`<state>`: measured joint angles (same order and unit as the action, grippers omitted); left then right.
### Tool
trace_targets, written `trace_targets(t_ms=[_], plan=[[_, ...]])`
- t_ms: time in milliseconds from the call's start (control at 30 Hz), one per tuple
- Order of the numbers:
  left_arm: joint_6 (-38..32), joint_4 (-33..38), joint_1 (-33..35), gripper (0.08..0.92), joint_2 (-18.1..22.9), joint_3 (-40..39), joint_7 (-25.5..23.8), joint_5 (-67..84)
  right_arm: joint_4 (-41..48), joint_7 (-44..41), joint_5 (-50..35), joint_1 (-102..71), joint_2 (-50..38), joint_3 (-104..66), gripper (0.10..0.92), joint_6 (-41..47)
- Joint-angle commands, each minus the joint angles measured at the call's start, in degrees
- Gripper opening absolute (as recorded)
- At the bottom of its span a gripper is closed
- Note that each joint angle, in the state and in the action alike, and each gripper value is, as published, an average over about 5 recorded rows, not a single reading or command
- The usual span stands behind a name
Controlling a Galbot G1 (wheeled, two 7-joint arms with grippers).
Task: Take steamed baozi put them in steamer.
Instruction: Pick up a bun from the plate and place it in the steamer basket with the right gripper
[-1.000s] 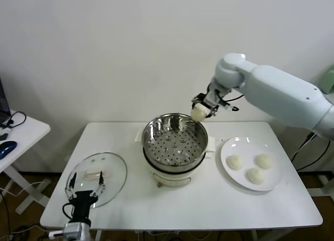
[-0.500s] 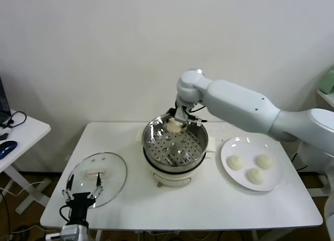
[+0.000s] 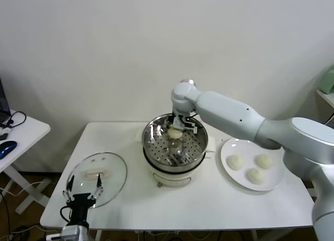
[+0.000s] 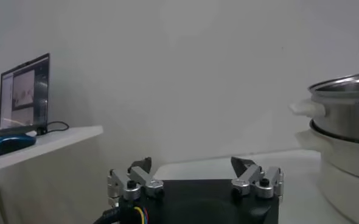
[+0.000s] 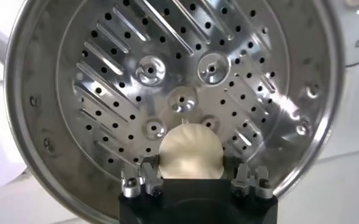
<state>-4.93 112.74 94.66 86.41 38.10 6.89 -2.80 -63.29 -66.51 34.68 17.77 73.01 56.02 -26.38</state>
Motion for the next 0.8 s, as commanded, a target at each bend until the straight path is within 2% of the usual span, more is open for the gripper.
trace_targets(t_ms=[33,267,533,800], plan=[[-0.01,-0.1,-0.03,0.823,0.02,-0.02,0.01,-0.01,1.05,0.04,2.93,-1.05,1.0,-0.24,0.687,-0.99],[-0.01,-0.36,-0.16,0.823,0.11,-0.1,0.02,-0.11,1.11,0.23,3.47,-1.72,0.96,-0.49,0.691,-1.01],[-0.1,-0.59,-0.11,0.823,0.25,-0.14,0.03,-0.12,0.85,1.04,4.3,-2.1,0.74,-0.62,0.815,-1.47],[-0.09,-0.53,-0.13,0.823,0.24,-0.06,0.03,-0.07,-0.52,0.46,3.96,-1.14,-0.66,-1.27,0.823,-2.66]])
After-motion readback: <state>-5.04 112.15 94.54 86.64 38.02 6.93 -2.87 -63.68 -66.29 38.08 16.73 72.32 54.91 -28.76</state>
